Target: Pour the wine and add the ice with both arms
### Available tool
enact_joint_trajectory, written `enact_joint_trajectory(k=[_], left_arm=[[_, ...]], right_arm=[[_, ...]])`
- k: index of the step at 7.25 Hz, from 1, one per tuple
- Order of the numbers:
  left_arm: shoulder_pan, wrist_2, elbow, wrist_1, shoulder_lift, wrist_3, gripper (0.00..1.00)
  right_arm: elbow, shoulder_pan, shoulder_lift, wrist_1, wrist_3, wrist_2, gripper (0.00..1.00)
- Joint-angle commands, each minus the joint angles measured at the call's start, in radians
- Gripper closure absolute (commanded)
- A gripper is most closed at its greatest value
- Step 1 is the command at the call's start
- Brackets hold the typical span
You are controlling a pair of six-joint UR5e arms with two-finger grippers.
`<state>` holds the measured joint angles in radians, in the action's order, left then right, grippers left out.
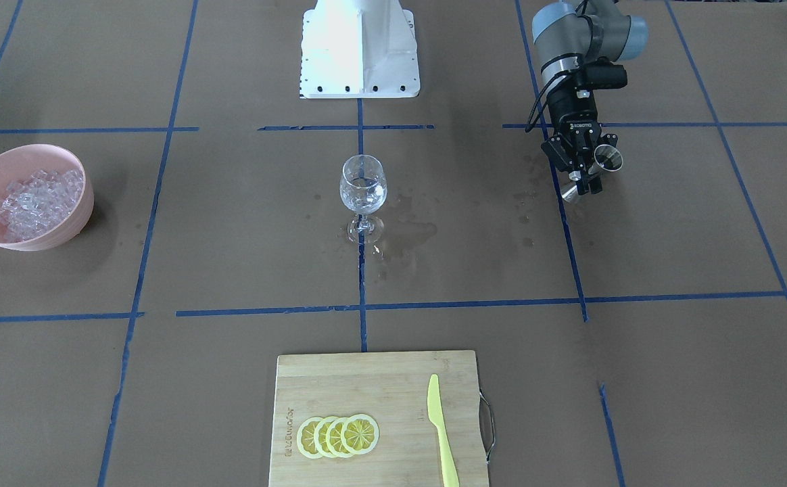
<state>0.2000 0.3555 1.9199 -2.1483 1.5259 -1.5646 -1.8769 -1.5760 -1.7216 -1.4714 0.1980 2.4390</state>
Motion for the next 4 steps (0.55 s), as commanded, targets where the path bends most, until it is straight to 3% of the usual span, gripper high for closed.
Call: enact_joint_trajectory(k=[1, 2, 4], left_arm=[[0.070, 0.005, 0.039, -0.010, 0.029, 0.169, 1.00], [0.106, 0.007, 0.039, -0.012, 0.039, 0.286, 1.00], [0.160, 0.101, 0.037, -0.073, 0.081, 0.467, 1.00]], right_arm=[[-0.034, 0.011, -0.007, 0.002, 0.056, 0.000, 0.00], [-0.057, 0.046, -0.007, 0.002, 0.085, 0.000, 0.00], [-0.109, 0.143, -0.006, 0.011, 0.206, -0.015, 0.00]])
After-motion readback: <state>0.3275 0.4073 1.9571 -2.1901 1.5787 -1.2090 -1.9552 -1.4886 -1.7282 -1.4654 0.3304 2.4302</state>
